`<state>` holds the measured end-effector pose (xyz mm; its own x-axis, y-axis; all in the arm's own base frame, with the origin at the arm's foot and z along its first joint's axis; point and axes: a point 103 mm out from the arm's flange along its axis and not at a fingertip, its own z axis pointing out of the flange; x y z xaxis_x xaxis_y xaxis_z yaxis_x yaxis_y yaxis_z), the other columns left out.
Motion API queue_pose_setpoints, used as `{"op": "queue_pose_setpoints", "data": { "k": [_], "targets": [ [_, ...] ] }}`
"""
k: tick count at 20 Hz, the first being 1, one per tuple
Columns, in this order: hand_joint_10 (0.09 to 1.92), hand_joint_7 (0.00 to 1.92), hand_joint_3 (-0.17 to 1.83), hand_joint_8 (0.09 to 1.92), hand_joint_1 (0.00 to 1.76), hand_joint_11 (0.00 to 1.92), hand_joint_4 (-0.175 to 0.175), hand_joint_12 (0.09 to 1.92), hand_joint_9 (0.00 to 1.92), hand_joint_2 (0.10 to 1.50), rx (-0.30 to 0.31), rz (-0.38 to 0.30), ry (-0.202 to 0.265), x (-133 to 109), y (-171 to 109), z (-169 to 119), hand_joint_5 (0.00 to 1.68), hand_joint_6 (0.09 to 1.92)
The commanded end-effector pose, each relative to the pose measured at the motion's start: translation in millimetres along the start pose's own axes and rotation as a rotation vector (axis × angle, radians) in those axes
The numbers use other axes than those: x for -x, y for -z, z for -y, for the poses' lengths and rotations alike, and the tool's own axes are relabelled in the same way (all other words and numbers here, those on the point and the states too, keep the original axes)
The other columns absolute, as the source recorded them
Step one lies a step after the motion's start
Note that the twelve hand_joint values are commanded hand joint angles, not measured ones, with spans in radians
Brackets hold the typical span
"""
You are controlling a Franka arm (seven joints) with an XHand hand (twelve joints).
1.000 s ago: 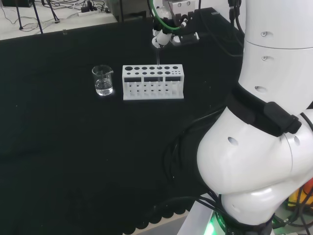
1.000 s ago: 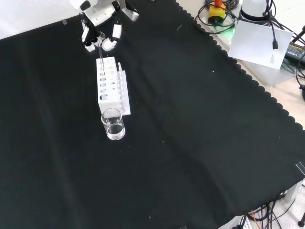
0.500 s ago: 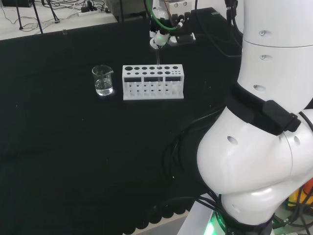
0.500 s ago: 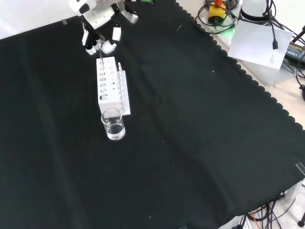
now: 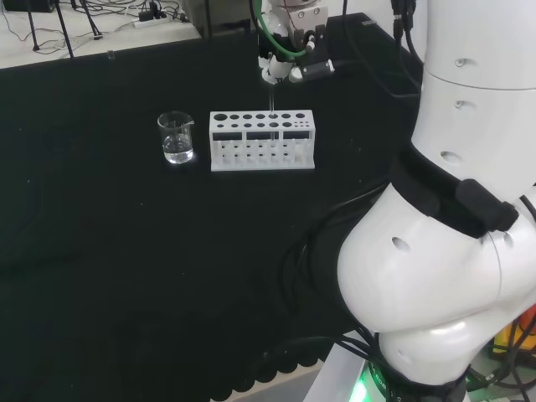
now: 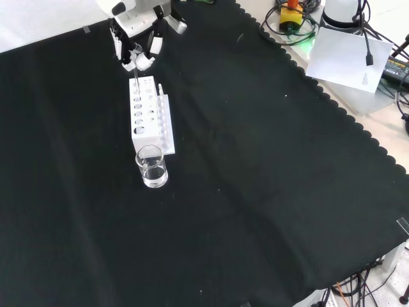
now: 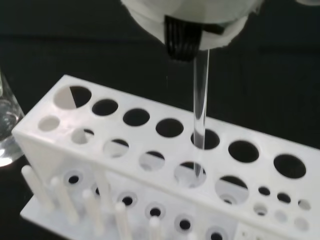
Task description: Take the glass rod from the white test tube rack.
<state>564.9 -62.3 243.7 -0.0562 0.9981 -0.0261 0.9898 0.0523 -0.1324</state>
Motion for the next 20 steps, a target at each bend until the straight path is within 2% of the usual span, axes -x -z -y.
{"op": "queue_pose_setpoints", "data": {
  "k": [1,5,9,14,20],
  "targets": [
    [0.64,1.36,0.66,0.76,1.32,1.49,-0.175,0.77,1.69,0.66,0.152,0.037,0.048,-14.2,33.1,6.2,1.22,0.51],
    [0.64,1.37,0.63,0.74,1.33,1.47,-0.175,0.83,1.69,0.67,0.165,0.033,0.04,-16.9,61.5,16.1,1.25,0.44],
    [0.64,1.37,0.61,0.73,1.33,1.46,-0.175,0.86,1.7,0.67,0.108,0.023,0.014,-6.7,88.5,34.1,1.26,0.4],
    [0.65,1.37,0.61,0.73,1.33,1.46,-0.175,0.87,1.7,0.67,0.072,0.037,-0.002,3.2,113.8,53.8,1.26,0.39],
    [0.65,1.38,0.61,0.73,1.33,1.46,-0.175,0.88,1.71,0.67,0.109,0.041,0.023,-3.0,141.4,76.1,1.27,0.39]
  ]
}}
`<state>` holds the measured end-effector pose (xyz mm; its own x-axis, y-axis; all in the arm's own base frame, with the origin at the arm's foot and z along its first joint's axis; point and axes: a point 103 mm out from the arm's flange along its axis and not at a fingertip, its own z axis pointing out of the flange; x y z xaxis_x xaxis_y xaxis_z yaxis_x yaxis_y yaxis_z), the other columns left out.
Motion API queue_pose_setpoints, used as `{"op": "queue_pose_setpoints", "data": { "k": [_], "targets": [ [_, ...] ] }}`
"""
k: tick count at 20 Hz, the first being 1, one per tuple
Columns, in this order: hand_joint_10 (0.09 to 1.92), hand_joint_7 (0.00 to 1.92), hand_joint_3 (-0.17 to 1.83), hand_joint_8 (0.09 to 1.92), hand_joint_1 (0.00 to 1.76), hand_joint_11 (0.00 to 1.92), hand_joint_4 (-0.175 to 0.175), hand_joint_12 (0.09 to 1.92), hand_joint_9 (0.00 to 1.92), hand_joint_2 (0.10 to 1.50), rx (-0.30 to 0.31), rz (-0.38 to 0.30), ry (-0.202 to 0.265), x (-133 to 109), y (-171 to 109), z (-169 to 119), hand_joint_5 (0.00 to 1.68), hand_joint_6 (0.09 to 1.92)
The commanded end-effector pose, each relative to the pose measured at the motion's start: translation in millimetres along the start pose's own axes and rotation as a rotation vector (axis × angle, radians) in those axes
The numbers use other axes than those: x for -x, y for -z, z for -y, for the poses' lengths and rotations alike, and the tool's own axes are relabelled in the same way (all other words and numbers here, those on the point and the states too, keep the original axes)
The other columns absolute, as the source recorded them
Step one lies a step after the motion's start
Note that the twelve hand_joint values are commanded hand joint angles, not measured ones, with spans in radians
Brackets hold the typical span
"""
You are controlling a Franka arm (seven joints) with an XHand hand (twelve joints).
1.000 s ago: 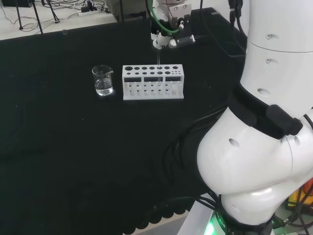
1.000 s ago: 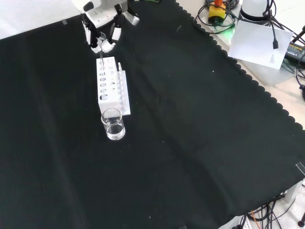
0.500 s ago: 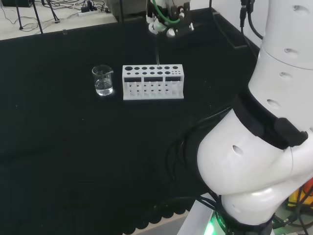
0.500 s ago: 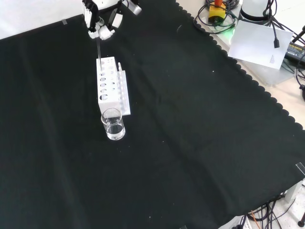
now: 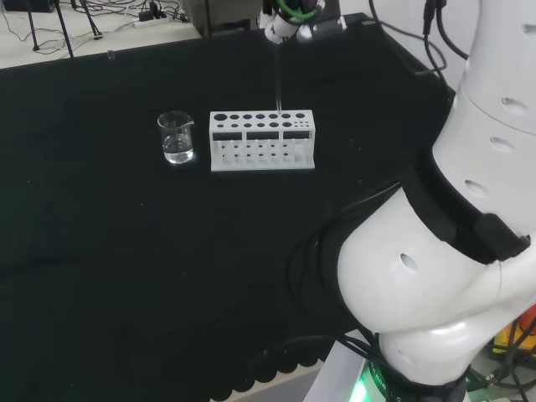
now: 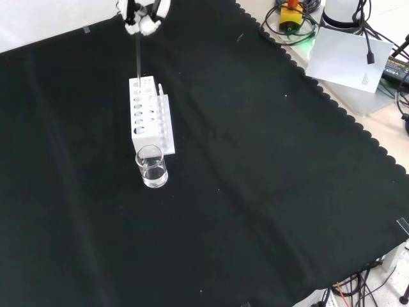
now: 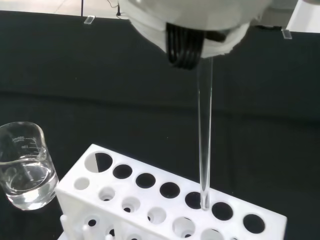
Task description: Take the glass rod from the white test tube rack.
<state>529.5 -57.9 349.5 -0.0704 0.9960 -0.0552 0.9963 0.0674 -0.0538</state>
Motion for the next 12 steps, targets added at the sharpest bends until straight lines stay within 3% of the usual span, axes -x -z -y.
{"op": "queue_pose_setpoints", "data": {
  "k": [1,6,12],
  "targets": [
    [0.65,1.38,0.61,0.72,1.33,1.46,-0.175,0.88,1.71,0.67,0.037,0.011,0.019,-0.9,46.2,25.6,1.27,0.39],
    [0.64,1.39,0.61,0.7,1.33,1.46,-0.175,0.89,1.71,0.67,0.051,0.01,0.034,-11.0,54.8,28.1,1.27,0.38],
    [0.64,1.4,0.62,0.69,1.33,1.48,-0.175,0.89,1.71,0.66,0.047,0.001,0.062,-27.3,46.5,25.9,1.28,0.38]
  ]
}}
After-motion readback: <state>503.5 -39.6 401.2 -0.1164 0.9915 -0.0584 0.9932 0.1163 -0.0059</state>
